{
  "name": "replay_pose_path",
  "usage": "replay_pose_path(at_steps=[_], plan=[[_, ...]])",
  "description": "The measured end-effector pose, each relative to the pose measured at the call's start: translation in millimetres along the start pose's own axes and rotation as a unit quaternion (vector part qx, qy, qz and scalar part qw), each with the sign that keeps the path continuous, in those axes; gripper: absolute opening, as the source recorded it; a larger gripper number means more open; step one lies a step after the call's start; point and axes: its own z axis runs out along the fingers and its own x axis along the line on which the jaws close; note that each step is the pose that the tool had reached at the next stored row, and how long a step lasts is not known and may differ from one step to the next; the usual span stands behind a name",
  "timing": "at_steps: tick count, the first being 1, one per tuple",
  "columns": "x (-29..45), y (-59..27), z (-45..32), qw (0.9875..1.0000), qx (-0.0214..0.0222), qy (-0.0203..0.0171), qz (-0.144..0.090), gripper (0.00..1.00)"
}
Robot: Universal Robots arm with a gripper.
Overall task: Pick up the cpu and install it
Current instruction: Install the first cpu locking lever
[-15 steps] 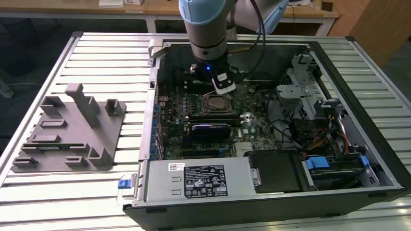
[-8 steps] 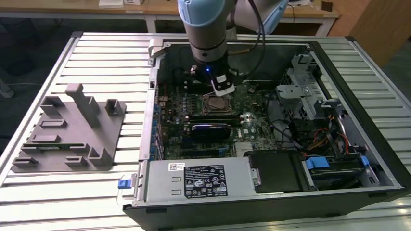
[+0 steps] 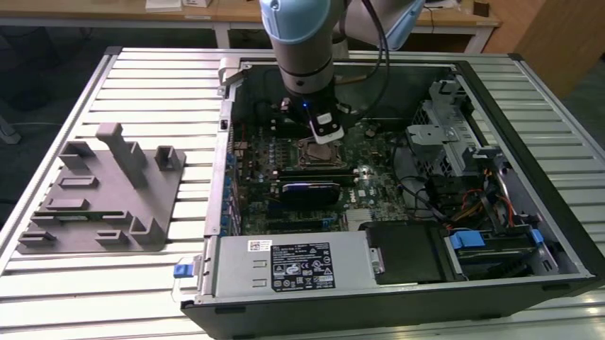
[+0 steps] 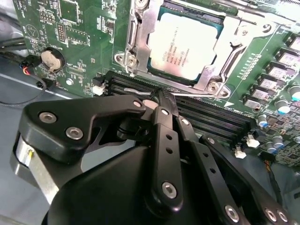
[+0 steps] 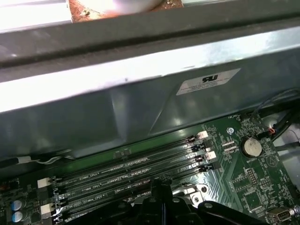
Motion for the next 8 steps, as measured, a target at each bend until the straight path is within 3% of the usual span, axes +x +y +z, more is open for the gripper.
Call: replay_pose_path(at_steps=[8], plan=[[0.8, 1.3, 2.0, 0.9999, 0.0016, -0.0048, 0.014, 0.11]])
